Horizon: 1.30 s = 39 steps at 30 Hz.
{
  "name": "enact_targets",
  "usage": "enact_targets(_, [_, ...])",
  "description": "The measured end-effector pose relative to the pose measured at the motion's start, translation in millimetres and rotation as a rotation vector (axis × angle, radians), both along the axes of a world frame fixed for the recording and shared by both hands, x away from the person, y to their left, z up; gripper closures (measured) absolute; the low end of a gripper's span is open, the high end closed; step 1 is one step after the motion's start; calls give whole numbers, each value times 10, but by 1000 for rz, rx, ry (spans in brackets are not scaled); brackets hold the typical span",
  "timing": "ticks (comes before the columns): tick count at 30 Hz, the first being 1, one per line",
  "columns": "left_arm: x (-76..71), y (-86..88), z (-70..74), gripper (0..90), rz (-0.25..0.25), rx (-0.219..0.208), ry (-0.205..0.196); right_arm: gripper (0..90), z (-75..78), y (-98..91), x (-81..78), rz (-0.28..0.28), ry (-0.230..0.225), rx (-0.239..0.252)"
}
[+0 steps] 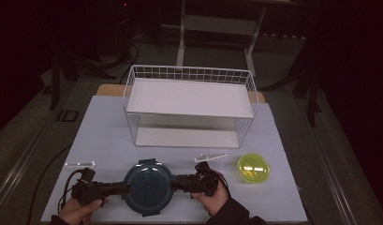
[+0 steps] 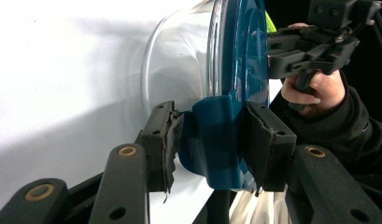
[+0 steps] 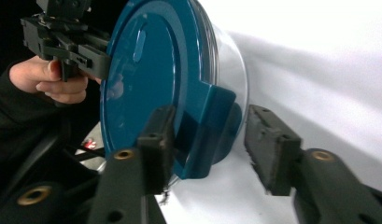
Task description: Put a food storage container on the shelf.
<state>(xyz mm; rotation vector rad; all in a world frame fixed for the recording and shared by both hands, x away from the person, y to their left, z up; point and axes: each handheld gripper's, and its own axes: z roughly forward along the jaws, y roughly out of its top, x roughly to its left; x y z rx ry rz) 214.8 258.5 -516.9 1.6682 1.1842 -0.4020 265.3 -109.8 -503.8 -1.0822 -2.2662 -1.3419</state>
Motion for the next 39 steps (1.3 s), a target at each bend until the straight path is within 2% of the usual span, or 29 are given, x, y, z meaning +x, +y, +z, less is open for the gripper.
enact_targets(1, [-3,-5,6,558,-2,0,-1,532,-25,10,1,7,25,6])
enact_targets(2, [-3,-5,6,558,-2,0,-1,533,-41,10,3,4,30,9])
enact_targets(4, [-18,-16,2,558,-2,-13,10,599,-51,-15,13,6,54,25])
enact_targets(7, [-50,-34,18,559,-4,-7,5,612,-53,-21,11,3,68,25])
enact_targets(10, [-89,-39,20,558,4,0,-9,594,-83,-17,16,9,85,31])
enact_targets(13, [-89,-25,0,558,8,-10,-4,586,-76,-3,14,21,67,25])
enact_targets(15, [-85,-22,-6,558,11,-14,-2,579,-78,-3,18,20,72,30])
enact_targets(16, [-80,-20,-6,558,8,-6,-2,520,-94,8,25,17,78,24])
enact_targets(18, [-75,8,-42,557,9,-25,8,526,-150,14,68,23,125,69])
enact_targets(20, [-75,14,-51,558,7,-31,9,535,-152,18,82,33,128,72])
enact_targets(21, [-76,23,-67,558,7,-41,8,542,-160,20,103,50,149,83])
enact_targets(22, [-76,23,-67,559,7,-41,8,542,-160,20,103,50,149,83])
enact_targets(23, [-80,19,-66,560,13,-41,7,549,-175,14,112,54,174,97])
enact_targets(27, [-97,0,-38,565,17,-33,2,555,-152,7,75,47,162,85])
enact_targets(32, [-102,-32,11,570,20,-15,3,560,-139,-12,58,36,171,81])
enact_targets(35, [-85,-58,83,572,16,-19,-9,561,-66,-37,45,26,147,74])
enact_targets(39, [-38,-85,254,572,9,-14,-53,561,69,-74,49,19,118,87])
